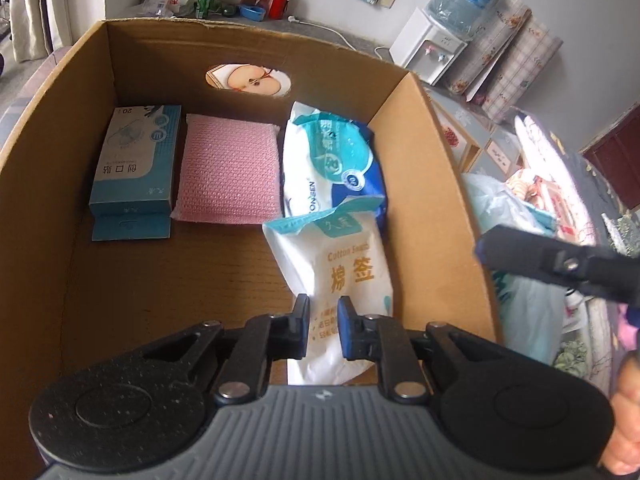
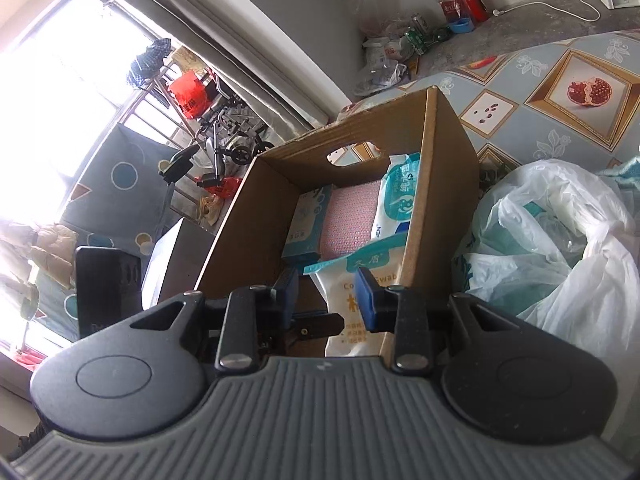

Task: Organize soft objects

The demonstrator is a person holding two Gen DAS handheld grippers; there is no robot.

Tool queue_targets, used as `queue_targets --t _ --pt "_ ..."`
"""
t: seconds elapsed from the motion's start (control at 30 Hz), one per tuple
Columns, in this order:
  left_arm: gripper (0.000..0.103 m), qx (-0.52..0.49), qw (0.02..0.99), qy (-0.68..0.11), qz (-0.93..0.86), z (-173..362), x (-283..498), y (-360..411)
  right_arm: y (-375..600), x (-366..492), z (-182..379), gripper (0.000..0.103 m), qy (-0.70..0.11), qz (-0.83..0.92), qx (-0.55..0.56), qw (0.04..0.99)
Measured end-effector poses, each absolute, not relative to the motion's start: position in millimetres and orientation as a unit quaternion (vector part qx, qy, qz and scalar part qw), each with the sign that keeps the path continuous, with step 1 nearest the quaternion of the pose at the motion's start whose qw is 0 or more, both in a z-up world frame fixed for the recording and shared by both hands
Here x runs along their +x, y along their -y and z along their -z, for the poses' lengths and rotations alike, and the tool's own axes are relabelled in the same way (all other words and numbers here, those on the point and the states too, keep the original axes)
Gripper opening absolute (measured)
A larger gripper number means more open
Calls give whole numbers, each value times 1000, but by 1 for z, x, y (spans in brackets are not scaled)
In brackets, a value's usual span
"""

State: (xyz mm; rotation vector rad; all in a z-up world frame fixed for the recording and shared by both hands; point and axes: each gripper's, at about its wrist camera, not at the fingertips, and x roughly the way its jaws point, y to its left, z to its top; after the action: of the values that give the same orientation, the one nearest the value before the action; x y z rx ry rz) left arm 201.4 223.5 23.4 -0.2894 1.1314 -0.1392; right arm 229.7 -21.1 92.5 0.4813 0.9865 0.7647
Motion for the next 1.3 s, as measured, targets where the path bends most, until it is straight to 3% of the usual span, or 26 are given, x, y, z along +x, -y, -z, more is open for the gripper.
queue_targets --t 0.2,0.43,0.67,0.73,0.8,0.87,1.07,1.3 --pt "16 -119 814 -567 49 -5 213 -223 39 232 -97 31 -441 -352 243 789" --pt "14 15 803 -590 78 1 220 -193 45 234 -87 32 -447 -351 251 784" --pt "13 5 799 -597 74 6 224 -184 50 232 -78 32 -451 -345 262 780" --pt "20 -4 800 -596 72 4 223 -186 53 229 -79 33 -448 -346 262 781" --pt "51 -18 803 -591 67 -2 220 -190 60 223 -82 35 -441 -347 263 785" --pt "64 -27 811 -581 60 -9 214 -192 67 215 -85 43 -433 -345 265 789" --pt "77 -32 841 -537 56 -39 195 -188 94 190 -91 46 -410 -338 283 798" --pt "81 -29 889 -454 55 -88 161 -177 140 144 -94 49 -380 -309 305 817"
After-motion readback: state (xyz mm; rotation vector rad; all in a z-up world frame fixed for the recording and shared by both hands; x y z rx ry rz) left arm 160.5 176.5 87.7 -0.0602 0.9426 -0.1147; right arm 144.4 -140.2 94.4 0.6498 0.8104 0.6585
